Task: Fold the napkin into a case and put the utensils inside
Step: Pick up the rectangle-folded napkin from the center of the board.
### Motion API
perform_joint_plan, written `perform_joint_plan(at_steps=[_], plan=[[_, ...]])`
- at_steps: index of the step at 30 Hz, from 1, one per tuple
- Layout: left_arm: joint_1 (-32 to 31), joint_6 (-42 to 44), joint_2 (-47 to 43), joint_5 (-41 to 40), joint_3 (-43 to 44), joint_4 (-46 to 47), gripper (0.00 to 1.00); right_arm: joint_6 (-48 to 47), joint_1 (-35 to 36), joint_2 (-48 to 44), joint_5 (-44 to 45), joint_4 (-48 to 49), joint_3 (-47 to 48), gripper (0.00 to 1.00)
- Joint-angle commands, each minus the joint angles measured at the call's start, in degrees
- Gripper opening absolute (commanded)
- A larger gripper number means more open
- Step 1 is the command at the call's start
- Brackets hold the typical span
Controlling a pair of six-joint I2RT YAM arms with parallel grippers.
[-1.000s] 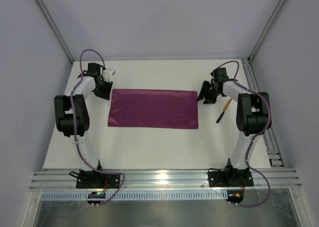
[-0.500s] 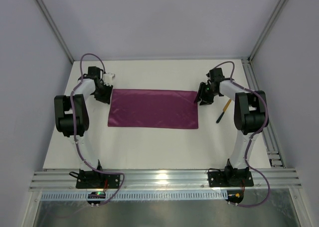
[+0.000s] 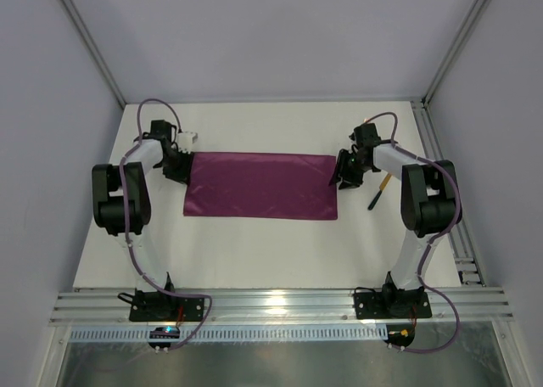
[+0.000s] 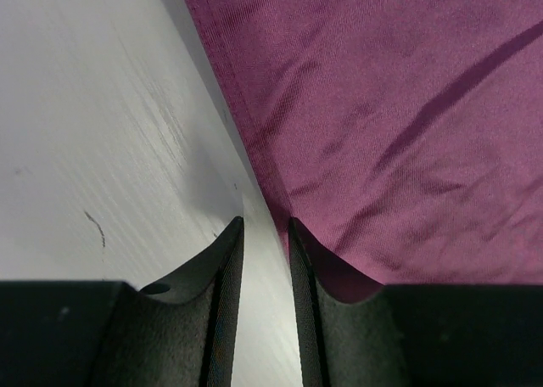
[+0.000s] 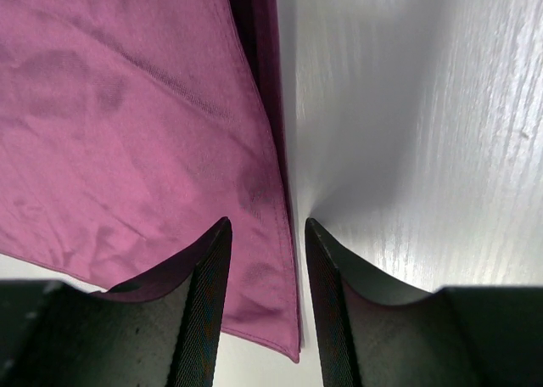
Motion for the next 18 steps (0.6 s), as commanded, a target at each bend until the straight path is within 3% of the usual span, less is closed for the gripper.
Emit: perform_joint_plan(at_steps=[1,8,18], plan=[[0.31,-0.72,-3.11,2.14,-1.51,1.47,0.3,0.67,0.82,-0.77,2.89,-2.27,-3.02,0.45],[0.31,-1.16,-3.54,3.2,-1.42,1.38,0.3,2.26,2.57,0.55,-0.36,-2.19,-4.76,0.44],[0.31,-0.72,-4.16,3.99,-3.79,2.17,0.29,7.17,4.77,-1.48,3.33,4.05,-11.28,0.38]])
